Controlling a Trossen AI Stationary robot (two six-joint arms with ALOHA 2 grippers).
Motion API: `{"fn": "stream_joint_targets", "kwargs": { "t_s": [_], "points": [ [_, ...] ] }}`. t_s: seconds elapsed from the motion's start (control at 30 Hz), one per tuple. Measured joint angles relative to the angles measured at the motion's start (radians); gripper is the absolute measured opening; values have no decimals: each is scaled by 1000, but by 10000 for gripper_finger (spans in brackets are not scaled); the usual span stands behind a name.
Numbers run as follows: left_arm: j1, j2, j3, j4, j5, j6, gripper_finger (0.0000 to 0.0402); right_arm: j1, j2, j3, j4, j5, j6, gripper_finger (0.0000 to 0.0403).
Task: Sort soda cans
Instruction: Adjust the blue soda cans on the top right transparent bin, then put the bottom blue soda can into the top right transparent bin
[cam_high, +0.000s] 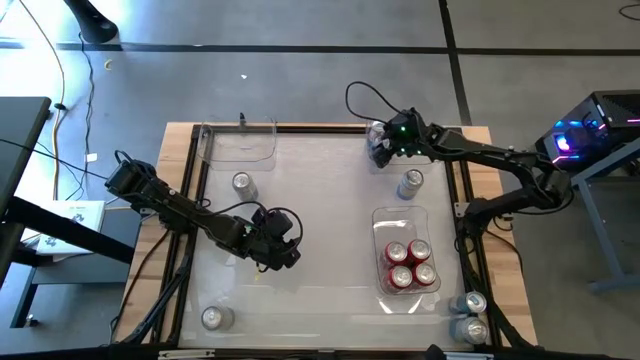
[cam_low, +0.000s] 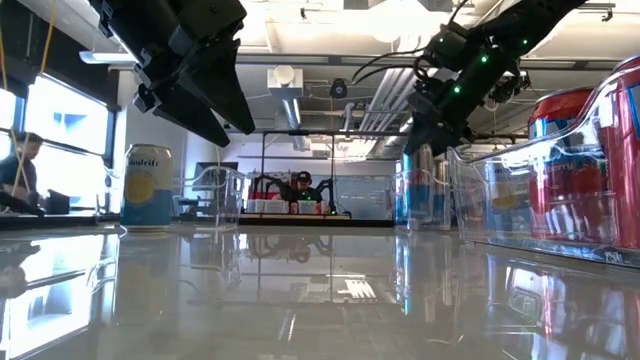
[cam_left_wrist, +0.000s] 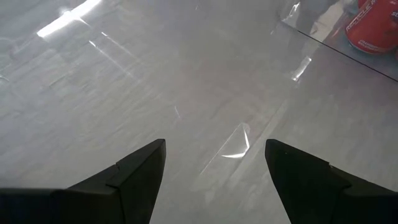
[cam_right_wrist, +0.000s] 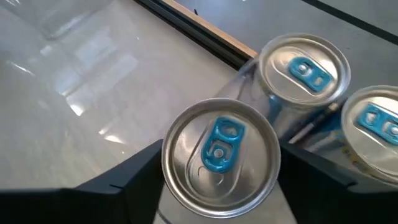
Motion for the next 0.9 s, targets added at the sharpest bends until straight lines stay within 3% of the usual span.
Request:
{"fn": "stream_joint_targets", "kwargs": {
  "t_s": [0.1, 0.33, 0.6, 0.73, 0.9],
  "points": [
    [0, 0, 0, 0, 0, 0, 268, 0, -2, 2, 2, -1, 0, 317],
    [0, 0, 0, 0, 0, 0, 268, 0, -16, 5, -4, 1, -16, 327],
    [-28, 0, 24, -25, 1, 10, 268, 23, -192, 36, -65, 3, -19, 329],
    [-60, 0, 74, -51, 1, 85, 268, 109, -301, 34, -121, 3, -27, 329],
    [-101, 0, 144, -11, -30, 220, 268, 303, -433, 20, -234, 3, -12, 330]
  ]
}}
